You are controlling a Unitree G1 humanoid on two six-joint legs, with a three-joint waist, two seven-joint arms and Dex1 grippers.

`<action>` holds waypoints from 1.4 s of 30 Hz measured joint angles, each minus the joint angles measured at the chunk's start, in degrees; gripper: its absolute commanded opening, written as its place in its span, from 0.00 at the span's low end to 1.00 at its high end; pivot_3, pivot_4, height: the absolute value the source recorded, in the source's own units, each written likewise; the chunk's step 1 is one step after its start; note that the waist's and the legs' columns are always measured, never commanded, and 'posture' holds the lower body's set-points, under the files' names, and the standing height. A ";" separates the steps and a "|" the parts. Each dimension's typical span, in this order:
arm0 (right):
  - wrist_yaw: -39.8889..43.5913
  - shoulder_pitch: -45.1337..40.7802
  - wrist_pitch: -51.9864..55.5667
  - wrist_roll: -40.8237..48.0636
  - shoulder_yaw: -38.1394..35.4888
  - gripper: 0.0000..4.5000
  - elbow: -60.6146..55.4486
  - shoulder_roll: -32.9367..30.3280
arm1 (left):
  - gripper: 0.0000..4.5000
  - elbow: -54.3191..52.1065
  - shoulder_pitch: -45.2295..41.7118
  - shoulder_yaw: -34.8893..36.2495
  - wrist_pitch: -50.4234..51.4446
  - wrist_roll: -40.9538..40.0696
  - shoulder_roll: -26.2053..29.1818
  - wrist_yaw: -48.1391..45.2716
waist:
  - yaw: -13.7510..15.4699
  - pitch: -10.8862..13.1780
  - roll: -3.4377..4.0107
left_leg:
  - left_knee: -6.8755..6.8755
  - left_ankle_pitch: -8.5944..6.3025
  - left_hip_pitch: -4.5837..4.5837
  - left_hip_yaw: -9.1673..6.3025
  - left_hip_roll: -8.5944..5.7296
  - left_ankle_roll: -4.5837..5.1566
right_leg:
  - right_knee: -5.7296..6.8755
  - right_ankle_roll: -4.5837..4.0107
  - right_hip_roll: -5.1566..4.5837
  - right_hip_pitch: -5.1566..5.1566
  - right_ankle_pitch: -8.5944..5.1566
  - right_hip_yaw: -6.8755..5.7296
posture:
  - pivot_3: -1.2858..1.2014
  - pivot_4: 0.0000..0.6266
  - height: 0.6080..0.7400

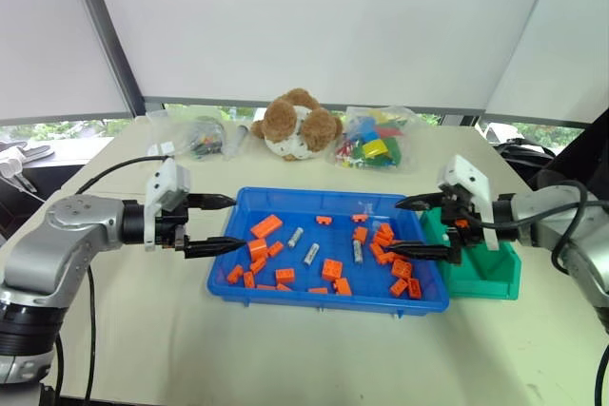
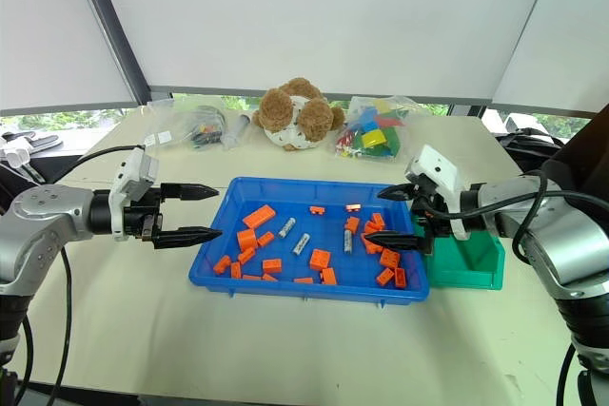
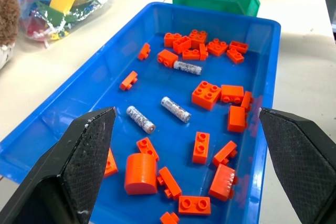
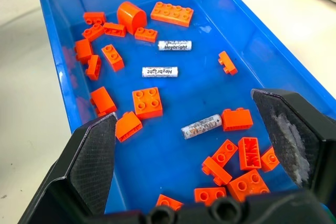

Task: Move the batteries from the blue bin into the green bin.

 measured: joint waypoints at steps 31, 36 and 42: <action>-18.16 -14.21 15.69 -6.63 14.05 0.99 4.41 17.61 | 1.00 0.11 -0.89 1.60 1.06 -2.20 -0.53 -0.16 | -0.30 0.00 0.00 | -0.01 0.04 -0.02 0.10 0.02 -0.06 | 0.12 -0.01 0.01 -0.14 0.00 0.02 | 0.52 0.24 0.90; -20.20 -17.48 13.47 -10.76 19.08 0.99 12.56 25.56 | 1.00 0.37 -0.43 1.43 -0.03 -1.00 0.16 -1.49 | -0.16 0.00 0.00 | 0.00 0.06 -0.05 0.13 0.02 -0.11 | 0.12 0.00 0.00 -0.15 0.00 0.01 | 0.52 0.24 0.90; -21.16 -22.51 8.65 -15.92 23.67 0.99 27.01 36.65 | 1.00 0.02 0.67 1.37 -0.46 -0.48 0.54 -1.52 | -0.41 0.00 0.00 | -0.02 0.14 -0.05 0.18 0.05 -0.24 | 0.15 0.01 0.01 -0.19 0.01 0.01 | 0.52 0.24 0.90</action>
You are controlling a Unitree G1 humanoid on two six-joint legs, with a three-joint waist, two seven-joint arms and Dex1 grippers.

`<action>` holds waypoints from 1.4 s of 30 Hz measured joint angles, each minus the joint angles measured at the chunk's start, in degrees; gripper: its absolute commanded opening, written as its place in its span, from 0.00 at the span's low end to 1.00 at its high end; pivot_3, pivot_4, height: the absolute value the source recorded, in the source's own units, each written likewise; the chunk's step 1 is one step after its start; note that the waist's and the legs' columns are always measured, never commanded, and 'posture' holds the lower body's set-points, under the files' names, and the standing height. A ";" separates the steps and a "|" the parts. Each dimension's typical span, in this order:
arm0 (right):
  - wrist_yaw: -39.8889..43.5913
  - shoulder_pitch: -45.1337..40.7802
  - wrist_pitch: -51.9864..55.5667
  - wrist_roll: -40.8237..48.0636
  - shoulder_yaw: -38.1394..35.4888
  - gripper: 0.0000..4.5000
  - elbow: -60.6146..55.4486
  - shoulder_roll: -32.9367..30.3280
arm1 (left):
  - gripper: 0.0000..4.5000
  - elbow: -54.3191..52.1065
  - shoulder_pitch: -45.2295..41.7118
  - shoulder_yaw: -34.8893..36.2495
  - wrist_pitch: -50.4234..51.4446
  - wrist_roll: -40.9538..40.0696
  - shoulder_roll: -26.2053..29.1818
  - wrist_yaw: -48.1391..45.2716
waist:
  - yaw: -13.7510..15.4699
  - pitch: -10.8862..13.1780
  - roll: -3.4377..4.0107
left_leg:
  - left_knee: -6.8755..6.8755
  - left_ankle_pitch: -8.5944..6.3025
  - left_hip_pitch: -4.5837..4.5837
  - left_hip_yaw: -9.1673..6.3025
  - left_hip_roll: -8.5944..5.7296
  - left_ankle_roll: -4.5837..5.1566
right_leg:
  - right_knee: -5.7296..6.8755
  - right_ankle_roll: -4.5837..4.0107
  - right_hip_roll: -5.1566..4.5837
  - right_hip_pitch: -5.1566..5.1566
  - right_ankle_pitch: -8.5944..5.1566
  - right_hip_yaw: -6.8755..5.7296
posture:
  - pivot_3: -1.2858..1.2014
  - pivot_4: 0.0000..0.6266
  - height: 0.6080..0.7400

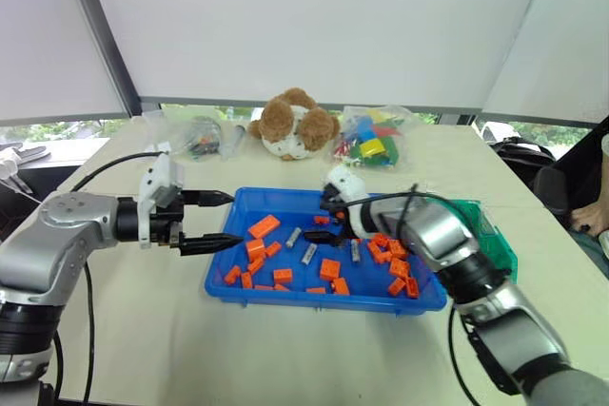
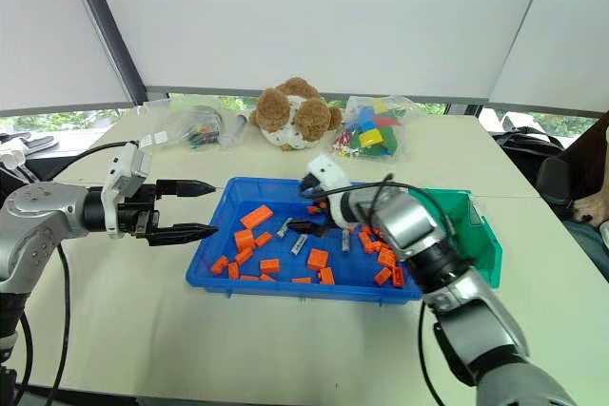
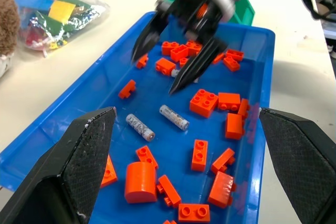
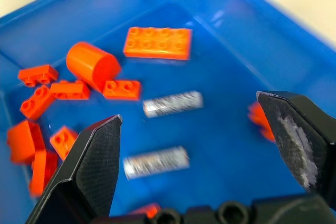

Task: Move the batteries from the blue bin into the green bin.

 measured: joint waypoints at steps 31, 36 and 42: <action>-0.70 -3.05 -10.55 -12.71 -0.08 0.49 22.16 12.19 | 1.00 -4.07 3.35 0.27 0.36 0.67 0.65 2.76 | -1.44 -0.02 -0.03 | -0.03 0.02 0.01 0.02 0.04 -0.04 | 0.01 0.01 0.01 0.02 0.00 -0.02 | 0.52 0.24 0.90; -0.13 -0.54 -4.80 -12.95 -1.25 0.49 12.90 8.68 | 1.00 -4.41 3.30 0.25 0.42 0.59 0.44 2.97 | -1.26 -0.01 -0.02 | -0.02 0.02 -0.05 0.03 0.04 -0.05 | 0.00 0.01 -0.02 -0.02 0.00 -0.03 | 0.52 0.24 0.90; -2.18 -0.06 9.15 -10.60 -17.82 0.49 -8.95 -7.36 | 1.00 -5.37 3.28 0.03 1.23 -0.43 -0.83 3.37 | -0.25 -0.02 -0.03 | -0.01 0.01 -0.25 0.04 0.01 -0.04 | -0.05 0.01 -0.08 -0.18 0.00 -0.04 | 0.52 0.24 0.90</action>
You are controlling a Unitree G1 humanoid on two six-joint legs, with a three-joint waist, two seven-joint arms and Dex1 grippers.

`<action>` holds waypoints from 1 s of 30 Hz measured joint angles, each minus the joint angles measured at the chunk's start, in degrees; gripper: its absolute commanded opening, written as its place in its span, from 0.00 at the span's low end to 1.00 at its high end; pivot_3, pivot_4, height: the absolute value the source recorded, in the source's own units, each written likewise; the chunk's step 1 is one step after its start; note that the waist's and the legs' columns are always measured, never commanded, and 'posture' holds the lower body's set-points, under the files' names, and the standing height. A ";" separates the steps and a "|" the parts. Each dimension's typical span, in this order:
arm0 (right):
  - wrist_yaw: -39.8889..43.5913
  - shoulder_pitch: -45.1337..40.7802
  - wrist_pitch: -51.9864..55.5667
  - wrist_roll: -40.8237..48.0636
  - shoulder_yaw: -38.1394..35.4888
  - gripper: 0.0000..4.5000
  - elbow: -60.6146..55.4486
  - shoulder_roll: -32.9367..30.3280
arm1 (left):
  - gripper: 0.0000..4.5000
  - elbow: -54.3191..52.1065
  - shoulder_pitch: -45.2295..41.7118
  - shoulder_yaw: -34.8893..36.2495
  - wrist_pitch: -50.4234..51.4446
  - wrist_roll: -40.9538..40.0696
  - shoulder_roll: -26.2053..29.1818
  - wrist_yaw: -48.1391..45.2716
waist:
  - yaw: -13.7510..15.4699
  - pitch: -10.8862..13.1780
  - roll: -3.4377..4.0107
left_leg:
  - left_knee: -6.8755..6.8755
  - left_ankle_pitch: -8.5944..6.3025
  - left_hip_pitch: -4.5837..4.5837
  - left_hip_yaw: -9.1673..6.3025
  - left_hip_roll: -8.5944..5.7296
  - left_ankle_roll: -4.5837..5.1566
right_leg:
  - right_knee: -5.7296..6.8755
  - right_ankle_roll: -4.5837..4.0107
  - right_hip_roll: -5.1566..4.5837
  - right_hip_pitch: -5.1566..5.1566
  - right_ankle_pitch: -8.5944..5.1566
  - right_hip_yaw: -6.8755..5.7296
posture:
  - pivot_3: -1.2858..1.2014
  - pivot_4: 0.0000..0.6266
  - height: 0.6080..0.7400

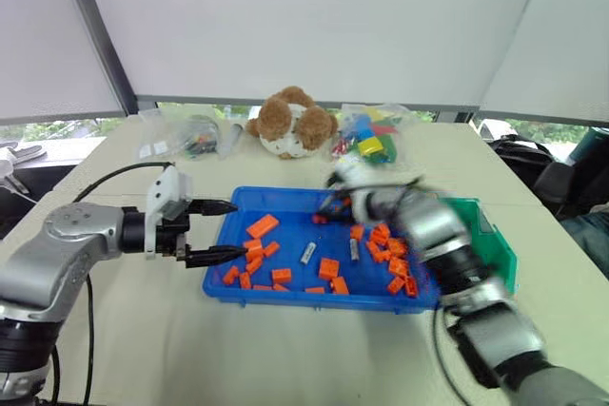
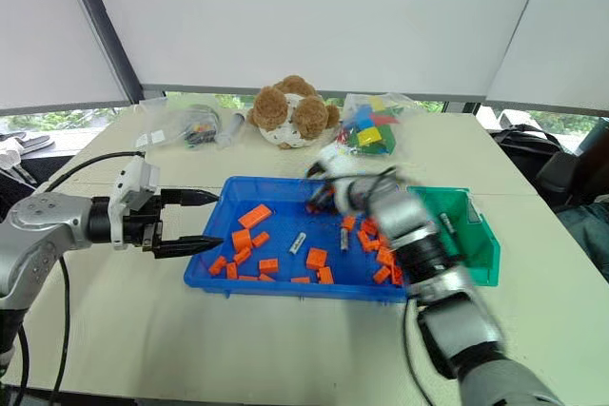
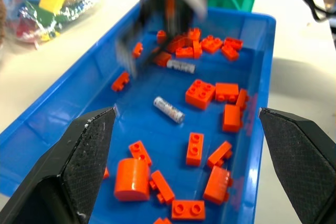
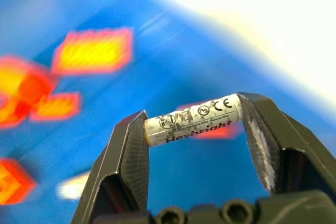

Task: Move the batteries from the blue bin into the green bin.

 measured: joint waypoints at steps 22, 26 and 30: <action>-0.08 21.27 14.24 9.23 -12.96 0.98 -15.18 -21.50 | 1.00 3.38 -3.49 -4.46 -0.71 0.04 -2.48 -3.14 | 0.47 -0.02 0.01 | 0.00 -0.10 0.05 0.10 0.01 0.19 | -0.01 -0.02 0.04 -0.04 0.00 0.12 | 0.52 0.24 0.90; 1.06 17.41 13.93 11.45 -12.71 0.98 -15.33 -22.56 | 1.00 3.95 -3.58 -4.48 -0.71 0.07 -2.32 -3.69 | 0.40 -0.01 0.01 | 0.00 -0.13 0.05 0.09 0.01 0.25 | 0.00 -0.02 0.05 -0.05 0.00 0.13 | 0.52 0.24 0.90; 2.94 11.00 14.37 15.55 -10.80 0.98 -16.15 -20.12 | 1.00 4.54 -4.62 -4.60 -0.71 0.09 -1.96 -4.55 | 0.18 -0.01 0.01 | -0.03 -0.14 0.05 0.08 0.03 0.25 | 0.00 -0.02 0.08 -0.07 0.00 0.13 | 0.52 0.24 0.90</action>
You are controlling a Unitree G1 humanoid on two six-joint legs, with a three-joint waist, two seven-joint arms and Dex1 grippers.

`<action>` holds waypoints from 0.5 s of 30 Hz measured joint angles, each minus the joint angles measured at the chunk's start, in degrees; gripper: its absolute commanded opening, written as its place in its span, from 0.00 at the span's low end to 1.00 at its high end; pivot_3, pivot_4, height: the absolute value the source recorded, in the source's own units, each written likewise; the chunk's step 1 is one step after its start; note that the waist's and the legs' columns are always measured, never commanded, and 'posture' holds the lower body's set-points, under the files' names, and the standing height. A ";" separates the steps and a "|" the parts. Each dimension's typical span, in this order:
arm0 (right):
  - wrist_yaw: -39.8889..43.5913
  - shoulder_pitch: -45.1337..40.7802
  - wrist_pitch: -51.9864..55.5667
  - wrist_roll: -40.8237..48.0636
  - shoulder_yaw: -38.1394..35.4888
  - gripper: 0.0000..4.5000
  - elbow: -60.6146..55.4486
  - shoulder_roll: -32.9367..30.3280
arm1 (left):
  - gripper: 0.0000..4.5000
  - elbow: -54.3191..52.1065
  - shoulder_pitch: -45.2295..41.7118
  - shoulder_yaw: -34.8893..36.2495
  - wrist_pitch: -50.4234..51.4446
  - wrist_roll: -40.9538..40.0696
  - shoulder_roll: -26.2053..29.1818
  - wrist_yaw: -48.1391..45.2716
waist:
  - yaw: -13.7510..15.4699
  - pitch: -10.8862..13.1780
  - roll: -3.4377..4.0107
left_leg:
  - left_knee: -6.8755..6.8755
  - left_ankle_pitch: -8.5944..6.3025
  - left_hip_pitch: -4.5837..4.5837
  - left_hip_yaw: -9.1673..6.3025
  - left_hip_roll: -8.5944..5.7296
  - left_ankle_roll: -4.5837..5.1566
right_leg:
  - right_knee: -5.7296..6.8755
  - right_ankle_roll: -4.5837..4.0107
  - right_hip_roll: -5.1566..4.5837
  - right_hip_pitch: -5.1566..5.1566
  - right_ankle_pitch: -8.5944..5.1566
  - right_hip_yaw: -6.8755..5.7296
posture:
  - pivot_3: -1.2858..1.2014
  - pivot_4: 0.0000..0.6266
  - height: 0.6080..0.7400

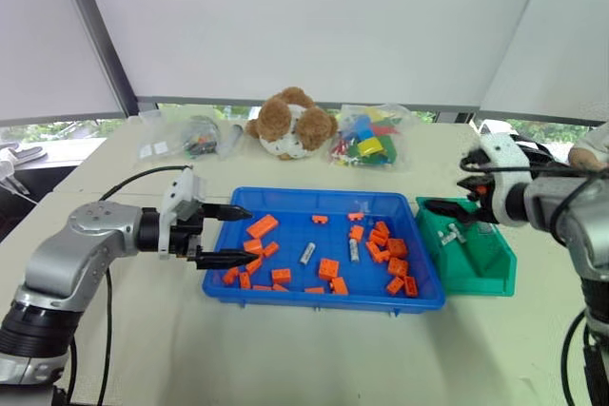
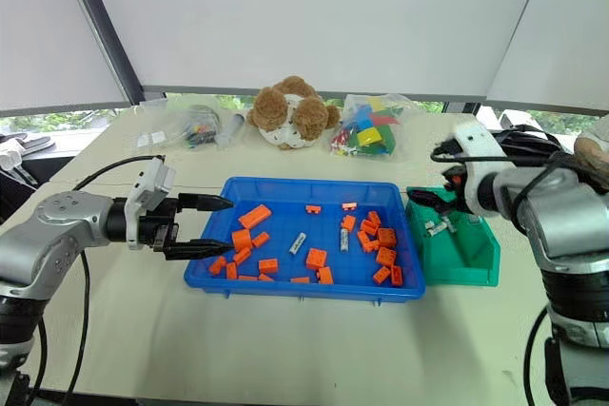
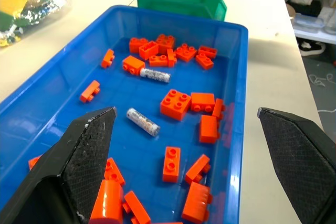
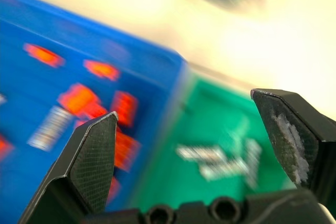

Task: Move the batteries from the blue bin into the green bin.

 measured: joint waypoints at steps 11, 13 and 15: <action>3.89 -1.82 -4.36 6.17 19.68 0.98 0.99 14.90 | 1.00 2.08 -0.98 -1.44 -0.54 1.33 3.65 -5.08 | 0.44 -0.01 -0.02 | 0.13 0.02 -0.12 -0.01 -0.01 -0.02 | 0.01 0.00 -0.02 -0.02 0.00 -0.04 | 0.52 0.24 0.90; 4.27 -1.83 -6.69 5.55 22.71 0.98 2.64 16.12 | 1.00 2.16 -0.94 -1.57 -1.06 2.10 4.16 -5.63 | 0.41 -0.01 -0.02 | 0.13 0.02 -0.12 -0.01 0.00 -0.02 | 0.02 0.00 -0.02 -0.03 0.00 -0.04 | 0.52 0.24 0.90; 4.55 -1.92 -10.22 3.44 25.80 0.98 4.90 16.68 | 1.00 2.16 -0.64 -1.65 -1.89 2.87 5.01 -6.29 | 0.32 -0.01 -0.02 | 0.12 0.03 -0.12 -0.01 0.00 -0.04 | 0.02 0.00 -0.02 -0.04 0.00 -0.04 | 0.52 0.24 0.90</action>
